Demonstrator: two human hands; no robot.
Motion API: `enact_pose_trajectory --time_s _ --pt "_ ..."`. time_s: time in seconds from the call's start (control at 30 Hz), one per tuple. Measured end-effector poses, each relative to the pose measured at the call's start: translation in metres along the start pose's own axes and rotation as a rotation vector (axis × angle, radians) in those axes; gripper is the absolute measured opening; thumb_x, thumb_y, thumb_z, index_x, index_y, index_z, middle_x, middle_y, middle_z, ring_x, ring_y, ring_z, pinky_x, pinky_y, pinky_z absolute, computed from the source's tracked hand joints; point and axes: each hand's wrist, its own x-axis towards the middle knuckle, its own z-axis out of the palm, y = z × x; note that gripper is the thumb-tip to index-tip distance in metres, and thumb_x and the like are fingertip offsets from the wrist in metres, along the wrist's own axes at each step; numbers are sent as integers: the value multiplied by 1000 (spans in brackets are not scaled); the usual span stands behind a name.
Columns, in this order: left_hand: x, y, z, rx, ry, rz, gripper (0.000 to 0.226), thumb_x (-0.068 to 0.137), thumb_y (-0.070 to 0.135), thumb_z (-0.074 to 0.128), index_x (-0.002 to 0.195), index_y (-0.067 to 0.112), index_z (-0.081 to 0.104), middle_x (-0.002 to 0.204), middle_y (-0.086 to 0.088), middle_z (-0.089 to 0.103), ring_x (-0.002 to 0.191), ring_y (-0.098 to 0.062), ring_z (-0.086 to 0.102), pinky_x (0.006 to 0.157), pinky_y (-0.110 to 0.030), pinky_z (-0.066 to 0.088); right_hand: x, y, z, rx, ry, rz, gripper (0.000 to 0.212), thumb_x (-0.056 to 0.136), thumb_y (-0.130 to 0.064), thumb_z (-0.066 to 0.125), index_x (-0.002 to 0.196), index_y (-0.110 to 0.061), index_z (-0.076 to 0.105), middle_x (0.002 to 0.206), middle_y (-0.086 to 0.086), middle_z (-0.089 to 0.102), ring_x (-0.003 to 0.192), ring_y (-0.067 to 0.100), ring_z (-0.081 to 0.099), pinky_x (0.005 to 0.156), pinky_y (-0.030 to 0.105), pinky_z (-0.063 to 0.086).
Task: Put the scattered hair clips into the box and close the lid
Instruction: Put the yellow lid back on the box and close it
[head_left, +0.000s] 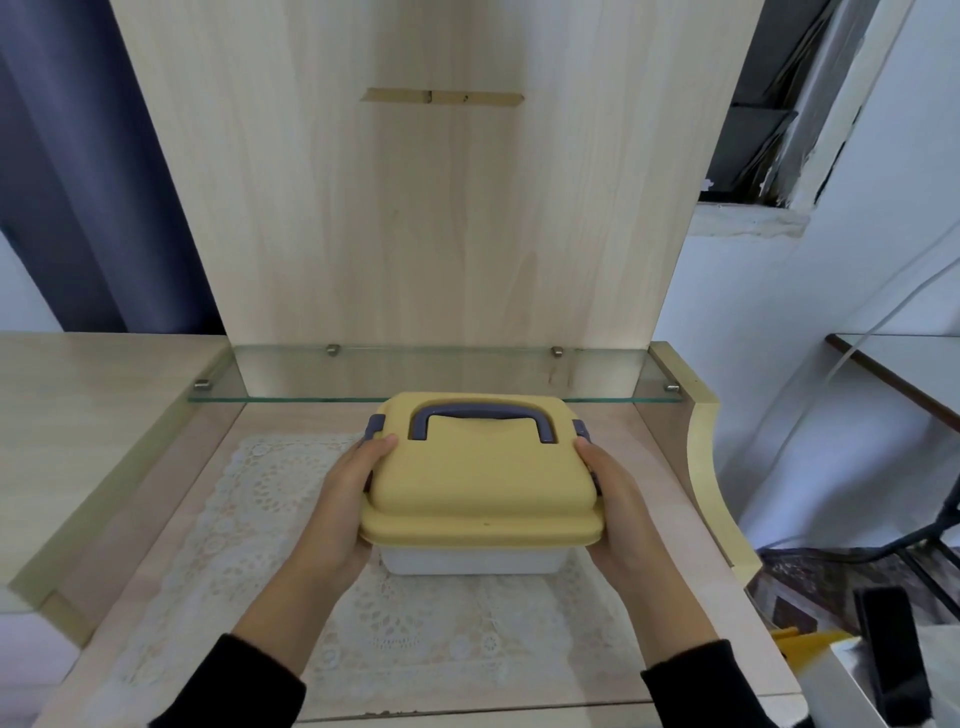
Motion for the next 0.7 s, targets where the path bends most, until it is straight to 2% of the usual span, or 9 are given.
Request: enact_pose_trajectory --time_s 0.27,0.4,0.5,0.7 --pt "10 -2 -3 -23 4 -8 35 92 31 55 118 10 66 108 -14 70 95 -29 64 78 -40 51 15 1 4 -19 29 38 34 99 -31 42 119 -16 65 111 12 69 97 23 66 71 33 53" --pt "15 0 -2 -21 5 -9 29 91 32 57 111 15 69 109 -15 70 94 -30 65 80 -43 51 22 0 5 -38 32 44 34 99 -29 42 117 -12 65 107 14 70 91 22 66 66 31 53" --pt "16 -1 -3 -7 11 -7 30 91 33 57 111 15 69 109 -15 70 93 -30 65 77 -42 52 22 1 5 -43 39 40 35 99 -28 42 117 -8 65 105 15 68 90 22 64 67 31 52" --pt "13 -2 -4 -14 11 4 33 92 33 56 116 15 67 113 -15 69 98 -30 64 82 -44 51 23 2 2 -53 28 40 35 100 -29 40 116 -10 65 107 15 69 92 23 65 70 32 52"
